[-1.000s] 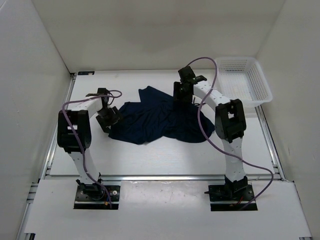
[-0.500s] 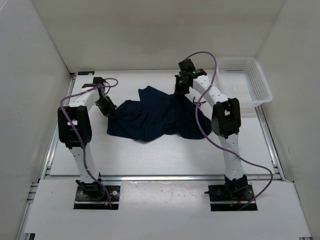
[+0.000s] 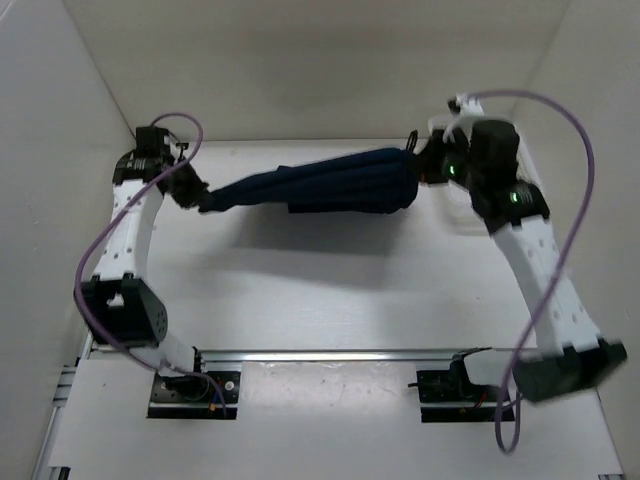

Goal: Fold and stack the shorts
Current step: Flatten the shorts out

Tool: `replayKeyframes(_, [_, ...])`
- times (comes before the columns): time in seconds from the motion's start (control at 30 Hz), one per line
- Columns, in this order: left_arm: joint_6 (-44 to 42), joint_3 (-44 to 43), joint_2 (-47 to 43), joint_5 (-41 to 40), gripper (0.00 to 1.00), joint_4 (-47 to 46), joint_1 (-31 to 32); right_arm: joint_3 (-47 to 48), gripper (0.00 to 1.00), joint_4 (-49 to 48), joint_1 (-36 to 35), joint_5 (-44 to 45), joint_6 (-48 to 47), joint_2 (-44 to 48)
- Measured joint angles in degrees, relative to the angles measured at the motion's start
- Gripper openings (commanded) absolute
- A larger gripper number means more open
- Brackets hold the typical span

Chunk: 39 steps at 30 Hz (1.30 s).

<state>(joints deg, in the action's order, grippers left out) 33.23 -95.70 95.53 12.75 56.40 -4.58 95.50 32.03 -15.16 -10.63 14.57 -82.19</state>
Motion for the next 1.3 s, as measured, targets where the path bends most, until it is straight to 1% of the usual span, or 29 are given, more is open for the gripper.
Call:
replayKeyframes(0.03, [0.11,3.74,-3.56,0.17,0.10,-0.59,0.37,-6.05,0.00,-1.57,-0.46,-0.07,-0.61,5.99])
replayKeyframes(0.07, [0.20,8.02,-7.41,0.26,0.10,-0.61,0.68,-12.76,0.06,-3.54,-0.92,0.11,-1.16,11.65])
replayKeyframes(0.1, [0.28,11.61,-10.43,0.44,0.15,-0.63,0.72,-18.97,0.19,-3.58,-1.29,0.72,-1.31,16.57])
replayKeyframes(0.13, [0.31,16.39,-13.79,0.74,0.25,-1.31,0.63,-25.73,0.37,-3.30,-1.95,2.03,-1.38,22.51])
replayKeyframes(0.17, [0.20,20.46,-16.06,1.05,0.41,-1.75,0.57,-31.21,0.57,-3.02,-2.67,3.48,-0.46,26.34])
replayKeyframes(0.2, [0.13,24.55,-17.84,1.01,0.52,-1.49,0.57,-36.94,0.75,-2.03,-3.39,5.31,0.61,30.14])
replayKeyframes(0.23, [0.11,28.04,-18.80,1.16,0.57,-1.40,0.55,-41.79,0.79,0.48,-3.80,7.43,1.79,33.88])
replayKeyframes(0.27, [0.20,31.19,-19.10,1.27,0.63,-1.31,0.55,-45.42,0.79,3.13,-4.07,9.68,3.76,36.52])
replayKeyframes(0.3, [0.17,33.40,-19.02,1.38,0.66,-1.05,0.52,-48.57,0.79,6.12,-4.35,12.15,6.12,39.45])
replayKeyframes(0.33, [0.28,35.19,-18.71,1.40,0.64,-0.79,0.52,-50.99,0.73,8.52,-4.63,14.12,9.09,42.40])
replayKeyframes(0.37, [0.33,36.17,-18.40,1.42,0.61,-0.42,0.52,-52.30,0.65,10.75,-4.90,15.61,12.28,45.09])
replayKeyframes(0.4, [0.31,36.44,-18.23,1.36,0.57,-0.13,0.57,-52.63,0.47,12.28,-5.18,16.90,15.45,46.77])
replayKeyframes(0.43, [0.26,36.41,-18.23,1.29,0.49,-0.33,0.59,-52.59,0.35,12.76,-5.27,17.97,18.47,48.13])
replayKeyframes(0.47, [0.26,36.24,-18.27,1.22,0.44,-0.66,0.59,-52.39,0.26,12.83,-5.29,18.43,21.35,48.48])
replayKeyframes(0.5, [0.17,35.91,-18.25,1.16,0.39,-0.90,0.61,-52.11,0.13,12.85,-5.29,18.91,24.17,47.69])
replayKeyframes(0.53, [0.13,35.65,-18.14,1.09,0.34,-1.20,0.63,-51.78,0.08,12.85,-5.29,19.12,26.32,45.83])
replayKeyframes(0.6, [-0.02,35.15,-17.81,0.83,0.34,-1.68,0.63,-51.10,0.08,12.92,-5.33,18.43,29.44,39.98])
replayKeyframes(0.63, [-0.11,35.01,-17.57,0.55,0.37,-1.77,0.63,-50.73,0.16,12.85,-5.35,17.90,30.67,36.63])
replayKeyframes(0.67, [-0.07,34.93,-17.16,0.09,0.52,-1.92,0.63,-50.56,0.27,12.68,-5.40,17.16,31.98,33.24])
replayKeyframes(0.7, [-0.15,34.93,-16.55,-0.35,0.62,-2.10,0.63,-50.56,0.42,12.72,-5.49,16.28,33.22,30.32])
replayKeyframes(0.73, [-0.11,34.93,-15.76,-0.68,0.72,-2.19,0.63,-50.60,0.59,12.85,-5.49,15.06,34.45,28.28])
replayKeyframes(0.77, [-0.07,34.93,-14.80,-1.09,0.76,-2.29,0.63,-50.64,0.59,12.85,-5.49,13.44,35.50,26.88])
replayKeyframes(0.87, [0.33,34.93,-10.64,-1.64,0.76,-3.21,0.63,-51.67,0.57,11.06,-5.57,8.92,38.82,25.79])
replayKeyframes(1.0, [0.66,34.99,-4.17,-2.69,0.73,-5.35,0.63,-52.63,0.57,8.17,-5.95,4.98,42.38,23.61])
replayKeyframes(1.03, [0.72,34.99,-2.71,-2.97,0.73,-5.86,0.63,-52.81,0.59,7.50,-5.97,4.33,42.88,22.75])
replayKeyframes(1.07, [0.72,35.01,-1.29,-3.21,0.70,-6.32,0.63,-53.05,0.59,6.71,-5.97,3.63,43.56,21.73])
replayKeyframes(1.17, [1.11,35.12,1.57,-4.09,0.68,-7.34,0.63,-53.40,0.61,5.31,-5.97,2.08,45.18,18.97])
replayKeyframes(1.2, [1.31,35.12,2.08,-4.42,0.64,-7.50,0.63,-53.48,0.61,5.01,-6.05,1.55,45.81,18.25])
replayKeyframes(1.3, [1.77,35.10,2.97,-4.87,0.58,-8.00,0.63,-54.05,0.64,4.04,-6.38,0.61,47.45,16.50])
